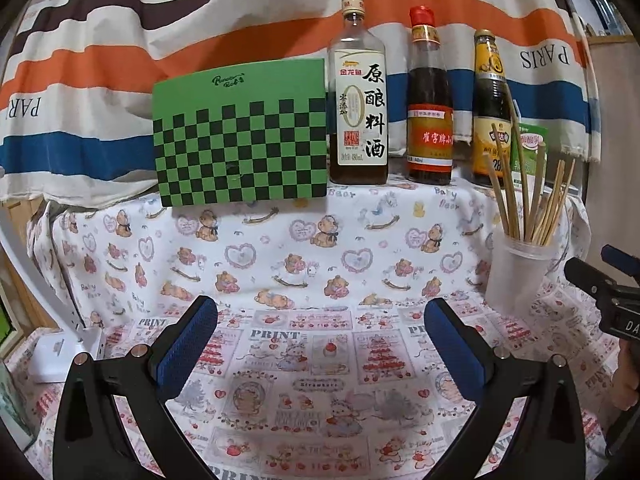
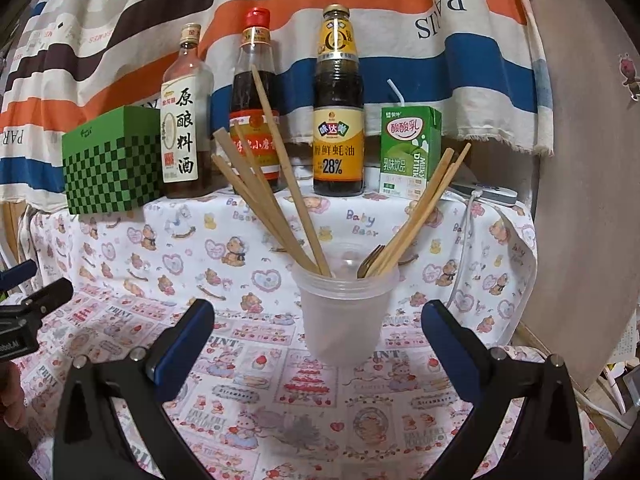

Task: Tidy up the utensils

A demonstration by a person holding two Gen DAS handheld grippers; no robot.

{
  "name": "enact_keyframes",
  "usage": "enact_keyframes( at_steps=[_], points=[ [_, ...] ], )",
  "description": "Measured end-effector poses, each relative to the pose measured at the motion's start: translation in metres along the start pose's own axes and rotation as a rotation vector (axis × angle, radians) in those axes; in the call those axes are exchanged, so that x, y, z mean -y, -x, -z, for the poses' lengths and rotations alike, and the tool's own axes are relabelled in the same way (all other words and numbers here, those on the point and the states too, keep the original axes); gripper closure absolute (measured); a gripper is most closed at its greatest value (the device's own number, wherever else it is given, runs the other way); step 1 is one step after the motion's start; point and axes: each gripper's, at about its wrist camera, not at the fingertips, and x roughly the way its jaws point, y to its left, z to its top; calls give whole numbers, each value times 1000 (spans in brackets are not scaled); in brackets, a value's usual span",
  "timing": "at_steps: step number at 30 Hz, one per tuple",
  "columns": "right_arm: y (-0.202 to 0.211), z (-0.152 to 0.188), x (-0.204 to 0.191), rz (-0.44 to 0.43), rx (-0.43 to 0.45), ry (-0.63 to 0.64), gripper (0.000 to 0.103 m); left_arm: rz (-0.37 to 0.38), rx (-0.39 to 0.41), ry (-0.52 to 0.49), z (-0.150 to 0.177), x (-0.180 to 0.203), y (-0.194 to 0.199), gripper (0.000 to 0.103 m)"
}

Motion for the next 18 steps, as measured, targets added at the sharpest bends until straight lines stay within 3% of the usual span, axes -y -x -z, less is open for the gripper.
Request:
enact_keyframes(
  at_steps=[18],
  points=[
    [-1,1,-6,-22,-17,12,0,-2,-3,-16,-1,2,0,0]
  ],
)
